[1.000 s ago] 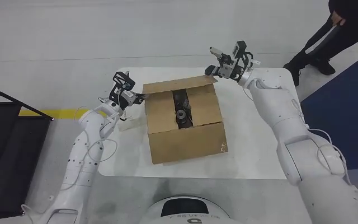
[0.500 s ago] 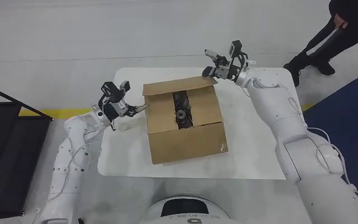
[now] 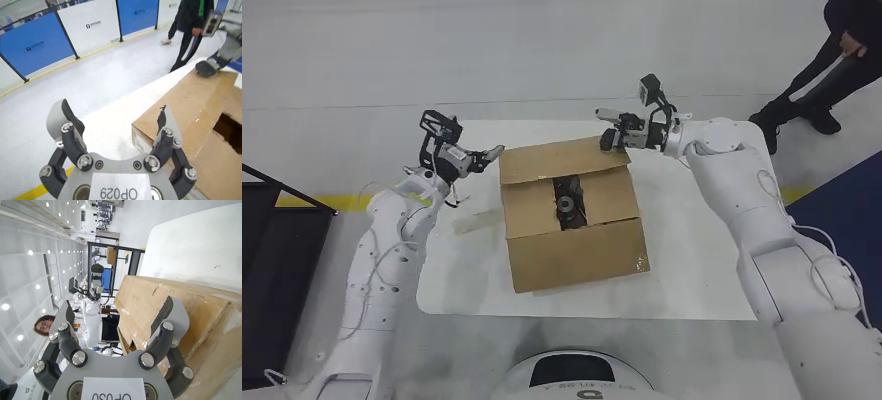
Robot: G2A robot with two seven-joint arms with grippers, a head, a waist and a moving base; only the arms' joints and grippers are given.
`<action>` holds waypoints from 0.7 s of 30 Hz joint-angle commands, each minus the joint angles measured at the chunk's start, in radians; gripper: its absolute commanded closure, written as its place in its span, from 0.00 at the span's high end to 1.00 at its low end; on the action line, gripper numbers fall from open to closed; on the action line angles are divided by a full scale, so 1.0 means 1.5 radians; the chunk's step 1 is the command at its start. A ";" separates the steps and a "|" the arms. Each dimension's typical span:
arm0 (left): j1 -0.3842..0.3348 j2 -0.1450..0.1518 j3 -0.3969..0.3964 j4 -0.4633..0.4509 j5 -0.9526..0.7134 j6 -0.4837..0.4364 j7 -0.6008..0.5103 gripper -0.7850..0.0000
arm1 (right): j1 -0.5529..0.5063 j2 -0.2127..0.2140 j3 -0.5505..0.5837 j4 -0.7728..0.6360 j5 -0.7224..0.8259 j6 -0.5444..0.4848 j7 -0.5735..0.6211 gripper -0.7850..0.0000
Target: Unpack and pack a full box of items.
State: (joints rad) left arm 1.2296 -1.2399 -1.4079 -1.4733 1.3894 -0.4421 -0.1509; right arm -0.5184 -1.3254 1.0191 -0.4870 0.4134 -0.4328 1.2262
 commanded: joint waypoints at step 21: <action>-0.049 -0.004 0.047 0.078 -0.172 -0.071 -0.154 1.00 | -0.169 0.070 0.036 -0.517 -0.242 0.173 -0.120 1.00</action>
State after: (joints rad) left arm 1.1578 -1.2455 -1.3405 -1.3587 1.1340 -0.5506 -0.3764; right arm -0.7710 -1.2194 1.0747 -1.2434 0.0457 -0.1783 1.0441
